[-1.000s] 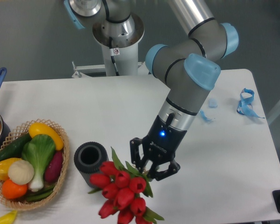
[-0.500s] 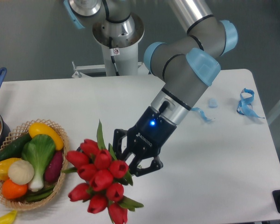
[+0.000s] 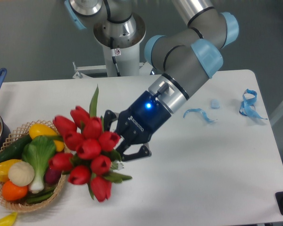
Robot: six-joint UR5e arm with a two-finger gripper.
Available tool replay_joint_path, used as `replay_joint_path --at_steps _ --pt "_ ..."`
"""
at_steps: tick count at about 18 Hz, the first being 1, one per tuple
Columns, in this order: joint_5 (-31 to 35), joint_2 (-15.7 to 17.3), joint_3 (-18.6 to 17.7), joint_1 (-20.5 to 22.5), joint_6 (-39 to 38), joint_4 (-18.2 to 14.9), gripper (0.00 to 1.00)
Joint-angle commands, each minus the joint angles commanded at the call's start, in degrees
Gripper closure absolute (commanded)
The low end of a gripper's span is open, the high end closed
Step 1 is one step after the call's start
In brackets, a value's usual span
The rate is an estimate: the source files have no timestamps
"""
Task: Insert the flowers into the vase
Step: 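Carry the tulips toward the black vase and raise stems above it, then lower the tulip stems down into the black vase opening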
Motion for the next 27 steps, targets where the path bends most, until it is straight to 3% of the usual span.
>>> replay_joint_path --at_steps 3,10,17,27 --pt "-0.5 1.2 -1.3 -0.6 0.6 0.3 1.00" --pt "-3.0 4.4 -10.7 -0.6 9.3 0.4 0.97" --pt "-3.6 3.8 -11.6 -1.0 11.7 0.4 0.97" --pt "-3.5 2.7 -17.3 -1.2 20.5 0.4 0.92"
